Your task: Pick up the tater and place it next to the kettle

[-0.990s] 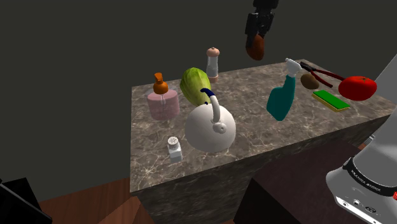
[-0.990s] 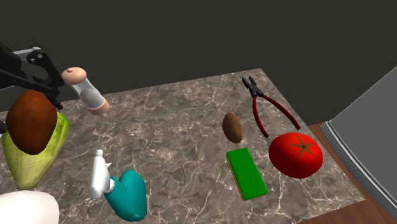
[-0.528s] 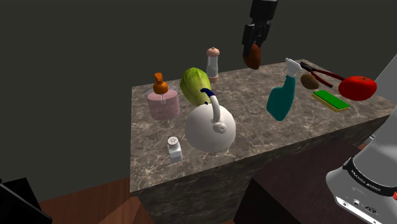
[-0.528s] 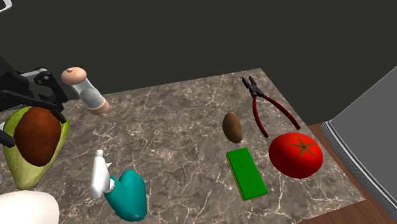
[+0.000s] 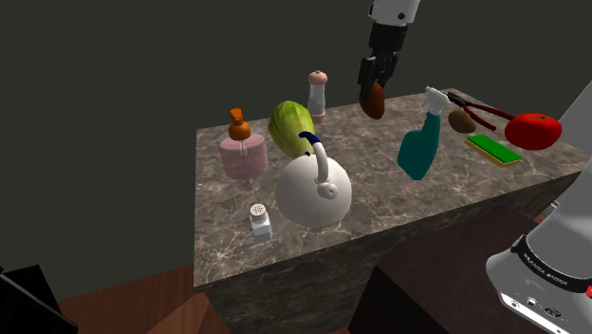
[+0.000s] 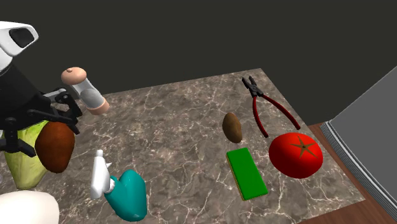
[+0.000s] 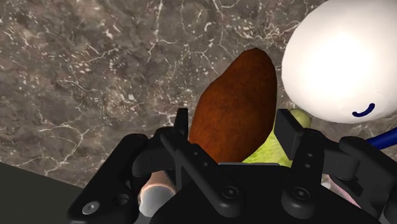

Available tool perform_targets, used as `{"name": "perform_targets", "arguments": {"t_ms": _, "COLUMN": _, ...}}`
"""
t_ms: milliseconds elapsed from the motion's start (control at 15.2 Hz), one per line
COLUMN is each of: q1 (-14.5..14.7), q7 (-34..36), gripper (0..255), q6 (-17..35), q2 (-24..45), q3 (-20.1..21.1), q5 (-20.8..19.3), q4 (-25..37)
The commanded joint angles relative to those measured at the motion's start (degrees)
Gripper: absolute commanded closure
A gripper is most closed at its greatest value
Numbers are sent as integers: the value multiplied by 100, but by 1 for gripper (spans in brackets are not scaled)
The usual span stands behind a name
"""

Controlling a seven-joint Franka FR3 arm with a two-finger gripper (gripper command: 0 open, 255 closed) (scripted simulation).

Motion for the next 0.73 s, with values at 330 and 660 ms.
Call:
{"name": "perform_targets", "arguments": {"t_ms": 330, "q1": 1, "q7": -59, "gripper": 255, "q6": 555, "q2": 110, "q3": -11, "q5": 27, "q4": -445}}
{"name": "perform_targets", "arguments": {"t_ms": 660, "q1": 5, "q7": -105, "gripper": 255, "q6": 945, "q2": 228, "q3": -18, "q5": 57, "q4": -719}}
